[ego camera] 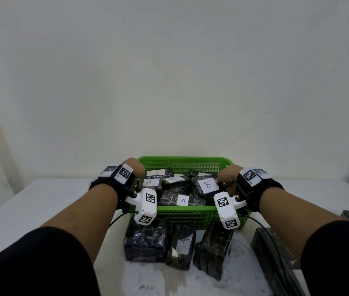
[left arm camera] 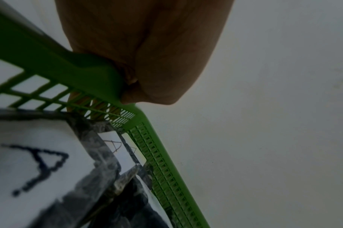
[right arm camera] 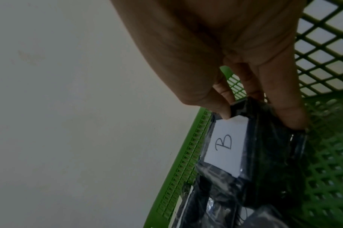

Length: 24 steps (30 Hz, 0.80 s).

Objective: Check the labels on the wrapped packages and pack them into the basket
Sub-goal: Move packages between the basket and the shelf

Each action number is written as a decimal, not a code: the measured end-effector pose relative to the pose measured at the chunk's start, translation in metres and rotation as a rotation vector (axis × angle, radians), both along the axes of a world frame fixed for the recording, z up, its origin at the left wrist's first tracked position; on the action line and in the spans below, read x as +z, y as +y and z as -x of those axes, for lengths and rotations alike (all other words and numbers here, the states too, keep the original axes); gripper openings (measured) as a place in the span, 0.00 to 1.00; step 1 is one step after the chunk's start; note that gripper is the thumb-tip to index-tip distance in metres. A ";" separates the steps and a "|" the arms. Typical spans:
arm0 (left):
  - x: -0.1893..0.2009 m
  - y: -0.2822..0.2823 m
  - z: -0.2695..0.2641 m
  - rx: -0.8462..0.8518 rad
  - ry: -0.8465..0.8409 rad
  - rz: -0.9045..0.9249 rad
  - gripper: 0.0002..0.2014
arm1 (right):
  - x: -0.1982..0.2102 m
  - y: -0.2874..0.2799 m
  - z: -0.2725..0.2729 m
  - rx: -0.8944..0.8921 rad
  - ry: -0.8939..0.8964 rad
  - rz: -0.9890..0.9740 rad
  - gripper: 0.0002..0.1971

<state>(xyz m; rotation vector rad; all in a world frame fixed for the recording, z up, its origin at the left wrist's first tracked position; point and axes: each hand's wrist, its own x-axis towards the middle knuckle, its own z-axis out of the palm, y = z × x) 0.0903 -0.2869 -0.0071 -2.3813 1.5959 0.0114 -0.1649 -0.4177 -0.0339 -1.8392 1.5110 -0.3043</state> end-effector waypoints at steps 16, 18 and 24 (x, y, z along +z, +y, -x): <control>0.004 0.000 0.003 0.067 0.166 0.032 0.13 | 0.024 0.023 0.006 0.189 0.276 -0.055 0.30; 0.007 0.001 0.004 0.056 0.132 -0.013 0.10 | 0.021 0.019 0.004 0.196 0.304 -0.036 0.26; 0.008 0.004 0.005 -0.018 0.034 -0.048 0.17 | 0.016 0.014 0.001 0.103 0.288 0.044 0.20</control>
